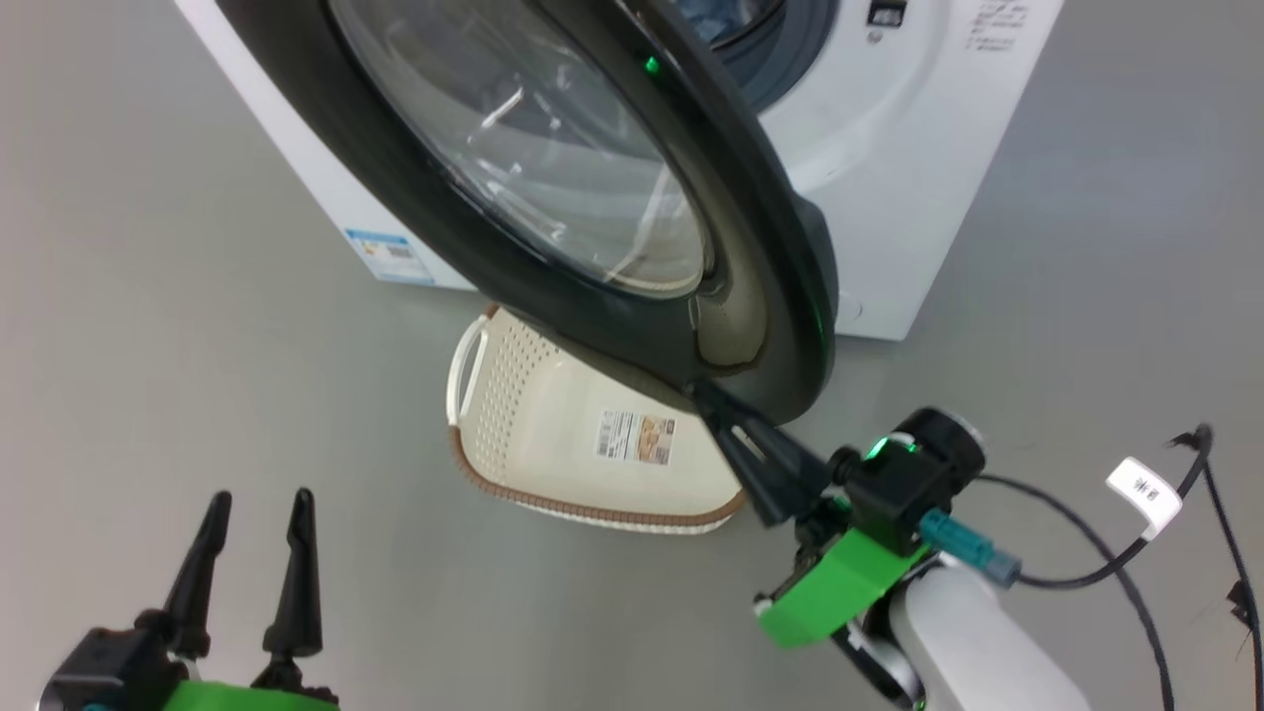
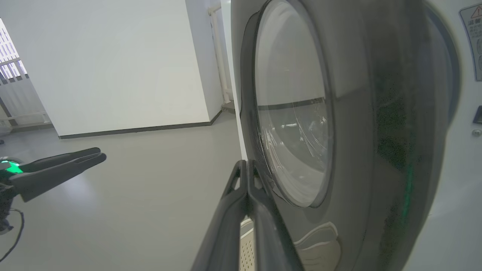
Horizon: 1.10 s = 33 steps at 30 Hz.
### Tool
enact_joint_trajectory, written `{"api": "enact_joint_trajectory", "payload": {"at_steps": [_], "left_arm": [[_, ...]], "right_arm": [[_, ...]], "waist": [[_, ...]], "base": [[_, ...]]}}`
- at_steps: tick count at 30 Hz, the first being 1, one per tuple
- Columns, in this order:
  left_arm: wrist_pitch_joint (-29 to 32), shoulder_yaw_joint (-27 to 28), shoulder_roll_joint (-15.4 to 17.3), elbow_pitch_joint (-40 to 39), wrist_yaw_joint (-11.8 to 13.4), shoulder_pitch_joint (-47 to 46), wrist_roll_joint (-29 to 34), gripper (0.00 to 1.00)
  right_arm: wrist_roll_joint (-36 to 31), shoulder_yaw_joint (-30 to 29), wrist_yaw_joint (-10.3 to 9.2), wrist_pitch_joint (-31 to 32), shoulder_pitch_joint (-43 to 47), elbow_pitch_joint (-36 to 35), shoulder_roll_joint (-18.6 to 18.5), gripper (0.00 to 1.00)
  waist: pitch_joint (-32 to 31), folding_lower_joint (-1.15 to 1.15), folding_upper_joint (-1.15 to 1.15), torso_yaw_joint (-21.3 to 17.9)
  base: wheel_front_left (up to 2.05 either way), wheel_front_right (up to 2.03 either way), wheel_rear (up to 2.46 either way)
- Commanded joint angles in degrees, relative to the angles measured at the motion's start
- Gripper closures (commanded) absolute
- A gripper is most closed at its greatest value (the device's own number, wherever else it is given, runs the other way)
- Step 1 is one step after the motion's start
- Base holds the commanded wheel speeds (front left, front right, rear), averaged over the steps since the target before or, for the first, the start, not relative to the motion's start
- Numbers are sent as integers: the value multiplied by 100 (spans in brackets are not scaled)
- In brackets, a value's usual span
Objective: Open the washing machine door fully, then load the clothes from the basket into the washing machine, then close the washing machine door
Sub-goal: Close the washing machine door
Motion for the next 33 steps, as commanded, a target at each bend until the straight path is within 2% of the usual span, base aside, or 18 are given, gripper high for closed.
{"api": "enact_joint_trajectory", "payload": {"at_steps": [1, 8, 14, 33], "left_arm": [[-52, 159, 160, -103, -17, -287, -99, 0], [-52, 41, 201, -113, -18, -584, -256, 0], [-52, -46, 284, -115, -18, -785, -368, 0], [-52, -428, 466, -171, -18, -1537, -750, 0]], "right_arm": [[-146, -124, 35, -27, -228, -54, 196, 100], [-296, -962, 35, -27, -543, -32, 327, 100], [-136, -1188, 35, -27, -883, -58, 334, 100], [213, -1714, 35, -27, -2934, 443, 336, 100]], "waist": [[399, 0, 0, 208], [800, 0, 0, 212], [1089, 0, 0, 148], [2126, 0, 0, 157]], "base": [[0, 0, 0], [0, 0, 0], [0, 0, 0], [0, 0, 0]]}}
